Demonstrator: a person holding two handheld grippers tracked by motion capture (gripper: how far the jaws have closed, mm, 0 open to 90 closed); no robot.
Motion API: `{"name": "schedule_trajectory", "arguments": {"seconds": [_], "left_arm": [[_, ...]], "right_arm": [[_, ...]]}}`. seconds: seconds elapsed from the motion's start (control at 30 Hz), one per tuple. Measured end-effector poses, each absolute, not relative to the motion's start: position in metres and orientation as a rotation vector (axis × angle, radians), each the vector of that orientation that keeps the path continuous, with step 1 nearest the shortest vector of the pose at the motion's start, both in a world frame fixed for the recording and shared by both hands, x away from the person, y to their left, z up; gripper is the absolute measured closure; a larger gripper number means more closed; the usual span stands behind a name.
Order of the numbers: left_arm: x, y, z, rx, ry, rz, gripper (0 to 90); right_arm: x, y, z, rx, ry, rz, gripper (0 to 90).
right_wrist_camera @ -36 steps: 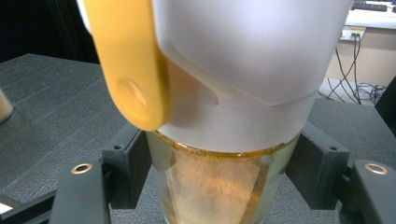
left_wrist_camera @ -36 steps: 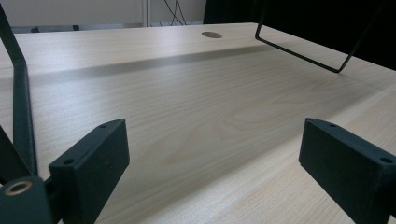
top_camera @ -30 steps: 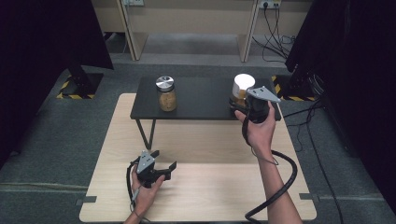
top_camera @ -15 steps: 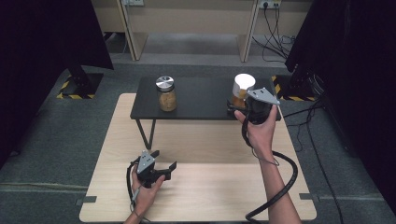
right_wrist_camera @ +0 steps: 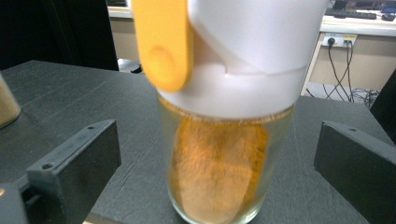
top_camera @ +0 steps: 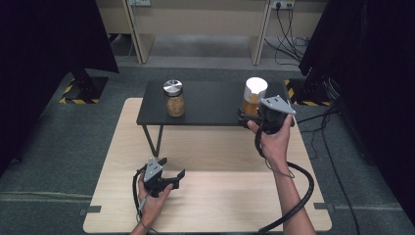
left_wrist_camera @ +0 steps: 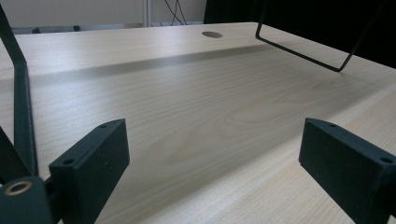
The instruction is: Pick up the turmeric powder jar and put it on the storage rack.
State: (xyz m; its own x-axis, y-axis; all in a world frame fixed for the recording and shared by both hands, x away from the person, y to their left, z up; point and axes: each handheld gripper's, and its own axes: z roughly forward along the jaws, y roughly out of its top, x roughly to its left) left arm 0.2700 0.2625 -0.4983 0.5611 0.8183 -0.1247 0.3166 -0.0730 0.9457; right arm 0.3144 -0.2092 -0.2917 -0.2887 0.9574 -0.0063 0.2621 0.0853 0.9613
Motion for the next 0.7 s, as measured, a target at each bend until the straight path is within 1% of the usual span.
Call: {"name": "schedule_trajectory", "arguments": {"seconds": [0.7], "left_arm": [[0.27, 0.262, -0.498, 1.652, 0.967, 0.548, 7.6]], "right_arm": [[0.285, -0.226, -0.313, 1.22, 1.642, 1.298, 0.4]]}}
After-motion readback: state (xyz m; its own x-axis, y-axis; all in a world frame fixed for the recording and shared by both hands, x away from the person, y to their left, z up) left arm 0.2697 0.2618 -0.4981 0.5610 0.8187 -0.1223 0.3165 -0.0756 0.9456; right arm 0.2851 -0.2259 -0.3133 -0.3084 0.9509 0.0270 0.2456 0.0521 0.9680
